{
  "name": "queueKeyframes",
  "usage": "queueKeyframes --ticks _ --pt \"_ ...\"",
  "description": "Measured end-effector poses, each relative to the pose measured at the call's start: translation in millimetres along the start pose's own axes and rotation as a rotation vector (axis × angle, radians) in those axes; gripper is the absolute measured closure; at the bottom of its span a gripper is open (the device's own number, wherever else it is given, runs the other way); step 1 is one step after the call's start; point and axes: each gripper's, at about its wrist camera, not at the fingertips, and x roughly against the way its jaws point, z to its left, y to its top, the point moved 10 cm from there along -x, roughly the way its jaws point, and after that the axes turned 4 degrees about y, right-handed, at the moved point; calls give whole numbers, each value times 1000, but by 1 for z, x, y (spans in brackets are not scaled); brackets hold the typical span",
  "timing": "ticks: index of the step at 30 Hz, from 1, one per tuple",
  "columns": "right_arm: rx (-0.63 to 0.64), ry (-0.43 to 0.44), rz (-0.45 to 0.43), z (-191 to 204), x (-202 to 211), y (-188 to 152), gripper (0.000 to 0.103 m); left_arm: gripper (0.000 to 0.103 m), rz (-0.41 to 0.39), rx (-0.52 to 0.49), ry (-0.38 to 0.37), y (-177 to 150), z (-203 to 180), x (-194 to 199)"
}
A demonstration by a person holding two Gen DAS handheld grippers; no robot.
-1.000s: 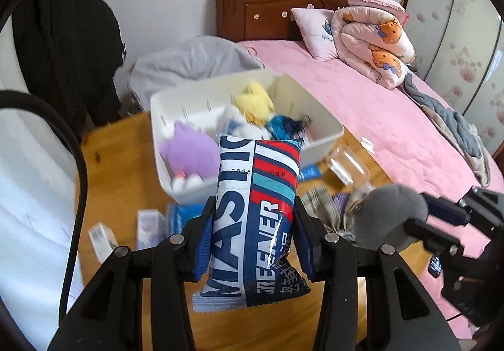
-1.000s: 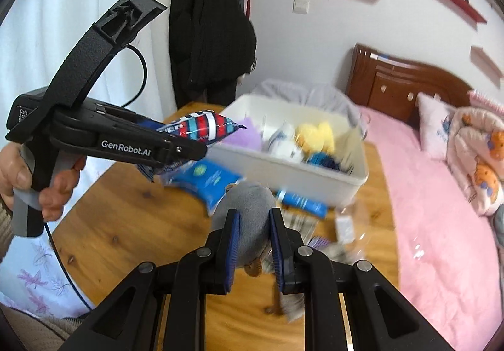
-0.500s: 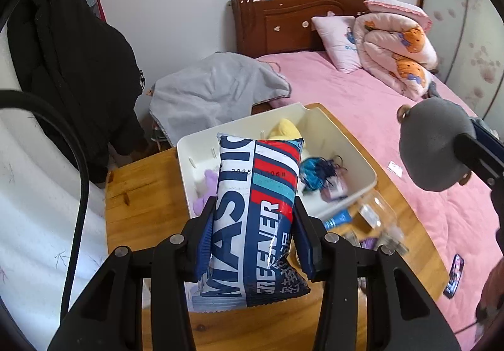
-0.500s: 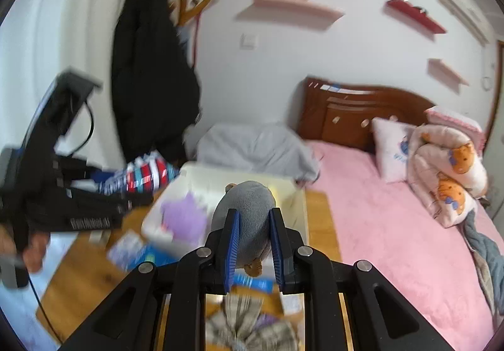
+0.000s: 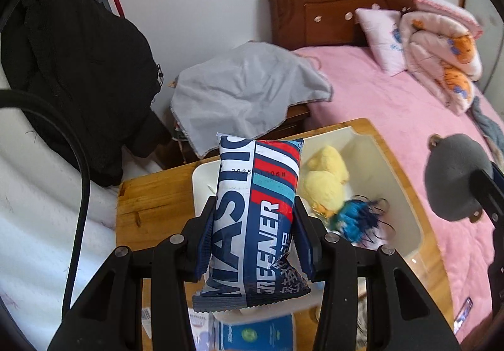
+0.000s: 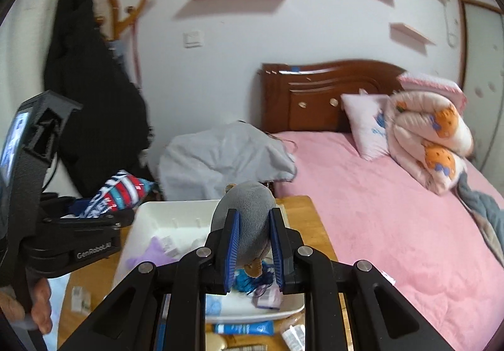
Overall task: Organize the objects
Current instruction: 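Carry the packet and grey pad into the tray and release both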
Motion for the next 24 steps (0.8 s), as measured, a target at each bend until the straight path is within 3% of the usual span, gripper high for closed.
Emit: queueKeyframes --ticks 8,13,15,17,18,21,23,24 --pt "0 -39 81 -5 -49 -17 83 54 99 -11 64 -6 -9 -46" --pt "17 -26 164 -2 -76 -39 81 52 169 -14 39 -14 -16 -61" --pt "19 -1 202 1 -84 -48 78 49 180 -11 32 -16 -18 -62" --pt "24 28 231 5 -88 -57 78 33 184 -3 37 -16 -18 -60" --pt "33 38 237 8 -88 -61 78 30 186 3 41 -17 -17 -59" --pt "78 33 239 14 -83 -67 61 21 174 14 40 -16 -16 -54" --pt "96 30 220 17 -75 -67 37 18 160 7 32 -16 -18 -48" --pt "103 25 203 18 -71 -66 35 18 155 4 27 -15 -19 -47"
